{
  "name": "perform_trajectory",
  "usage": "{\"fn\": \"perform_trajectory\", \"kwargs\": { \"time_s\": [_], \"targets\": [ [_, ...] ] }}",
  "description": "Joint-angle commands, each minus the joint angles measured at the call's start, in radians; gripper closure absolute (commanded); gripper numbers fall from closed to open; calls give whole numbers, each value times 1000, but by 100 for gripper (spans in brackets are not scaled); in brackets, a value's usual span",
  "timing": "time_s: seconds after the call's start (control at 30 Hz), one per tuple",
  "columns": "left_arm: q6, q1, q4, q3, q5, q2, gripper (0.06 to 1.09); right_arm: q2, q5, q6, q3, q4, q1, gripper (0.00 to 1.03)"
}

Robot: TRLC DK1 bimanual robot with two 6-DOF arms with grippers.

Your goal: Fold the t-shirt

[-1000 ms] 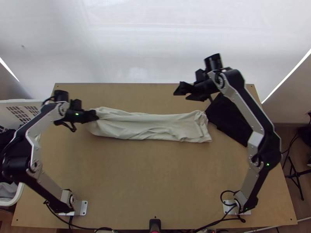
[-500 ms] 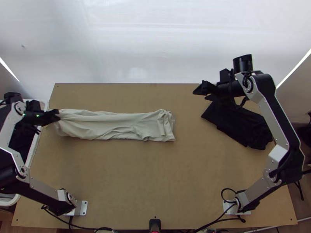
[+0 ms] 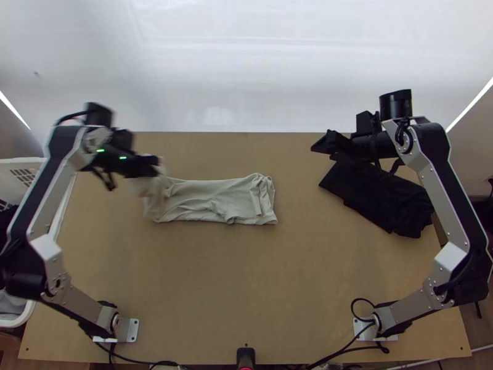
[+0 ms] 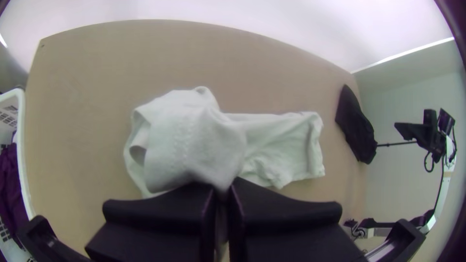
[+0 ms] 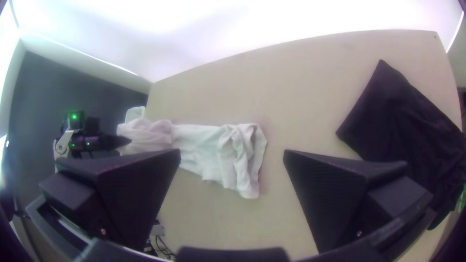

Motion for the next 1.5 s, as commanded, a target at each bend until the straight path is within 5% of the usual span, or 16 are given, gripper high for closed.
{"fn": "perform_trajectory", "kwargs": {
  "time_s": [0.0, 0.4, 0.43, 0.47, 0.53, 0.8, 0.93, 1.07, 1.13, 1.27, 1.47],
  "targets": [
    [-120, -345, -37, 170, -14, 139, 105, -37, 0, 13, -3, 0, -14, 4],
    [-183, -526, -5, 414, -55, 501, 105, -105, 0, 37, -38, 0, -26, 4],
    [-183, -529, -6, 444, -55, 529, 96, -111, 0, 37, -46, 2, -26, 4],
    [-184, -535, -3, 478, -55, 555, 74, -118, 0, 37, -55, 2, -26, 4],
    [-191, -558, 10, 538, -52, 593, 7, -131, 0, 37, -80, 5, -25, 4],
    [-306, -629, 245, 589, 46, 520, 10, -149, 0, 36, -163, 20, 18, 4],
    [-261, -550, 208, 529, 46, 429, 10, -143, 0, 36, -198, 42, 54, 4],
    [-102, -429, -5, 484, 42, 391, 10, -103, 1, 33, -193, 51, 150, 5],
    [-59, -362, -71, 458, -6, 389, 10, -54, 1, 31, -170, 54, 207, 5],
    [-25, -293, -79, 352, -256, 320, 10, 78, 1, 36, -54, 40, 297, 10],
    [0, -251, 44, 182, -279, 139, 10, 326, 59, -121, 190, -129, 399, 11]
  ]
}}
